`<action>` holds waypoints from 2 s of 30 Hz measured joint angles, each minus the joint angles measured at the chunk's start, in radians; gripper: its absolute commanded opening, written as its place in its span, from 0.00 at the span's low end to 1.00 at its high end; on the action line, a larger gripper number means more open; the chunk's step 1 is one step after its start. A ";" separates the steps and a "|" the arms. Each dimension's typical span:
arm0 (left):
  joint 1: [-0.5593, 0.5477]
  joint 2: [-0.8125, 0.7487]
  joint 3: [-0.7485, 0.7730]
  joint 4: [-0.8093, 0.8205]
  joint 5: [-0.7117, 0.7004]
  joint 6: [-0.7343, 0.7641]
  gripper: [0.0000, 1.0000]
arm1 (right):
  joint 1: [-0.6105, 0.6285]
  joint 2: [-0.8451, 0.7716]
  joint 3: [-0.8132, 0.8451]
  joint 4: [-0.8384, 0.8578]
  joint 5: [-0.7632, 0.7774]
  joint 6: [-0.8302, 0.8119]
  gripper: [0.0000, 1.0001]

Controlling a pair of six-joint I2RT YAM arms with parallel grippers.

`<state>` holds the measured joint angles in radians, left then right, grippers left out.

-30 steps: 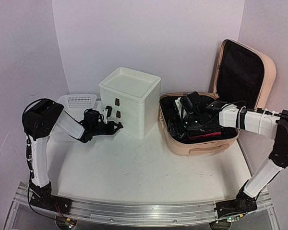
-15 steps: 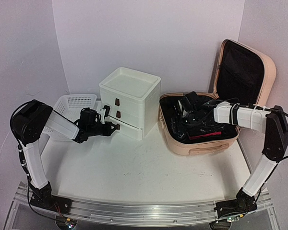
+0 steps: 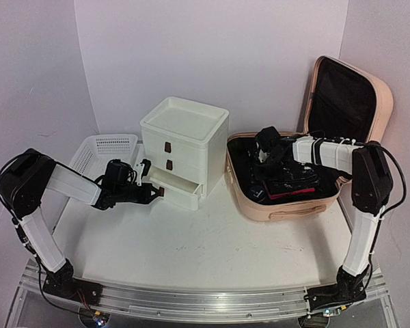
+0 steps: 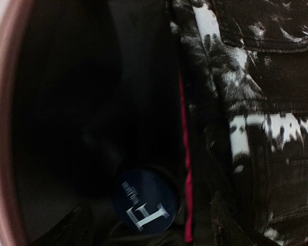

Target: Open, take out, and arrange the luggage

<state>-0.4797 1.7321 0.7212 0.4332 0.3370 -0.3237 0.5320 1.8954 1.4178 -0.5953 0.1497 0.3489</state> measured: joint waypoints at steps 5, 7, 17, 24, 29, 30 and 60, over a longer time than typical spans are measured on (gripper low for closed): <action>-0.005 -0.061 -0.027 -0.072 -0.002 0.025 0.00 | -0.027 0.116 0.098 -0.067 -0.029 -0.014 0.60; -0.005 -0.065 -0.030 -0.087 -0.004 0.034 0.00 | -0.026 0.146 0.121 -0.083 -0.043 -0.013 0.59; -0.005 -0.065 -0.030 -0.103 -0.008 0.043 0.00 | 0.003 0.160 0.082 -0.136 -0.039 -0.008 0.75; -0.005 -0.064 -0.029 -0.104 -0.008 0.044 0.00 | 0.028 0.162 0.059 -0.147 0.013 -0.016 0.59; -0.005 -0.064 -0.029 -0.113 -0.008 0.045 0.00 | 0.037 0.162 0.064 -0.154 0.053 -0.027 0.48; -0.005 -0.064 -0.029 -0.113 -0.008 0.045 0.00 | 0.037 0.161 0.064 -0.151 0.058 -0.029 0.46; -0.005 -0.070 -0.030 -0.125 -0.007 0.044 0.00 | -0.027 0.443 0.463 0.065 0.101 0.230 0.78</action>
<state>-0.4847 1.6619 0.6914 0.3084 0.3298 -0.2794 0.5045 2.3379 1.8812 -0.5301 0.2504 0.5785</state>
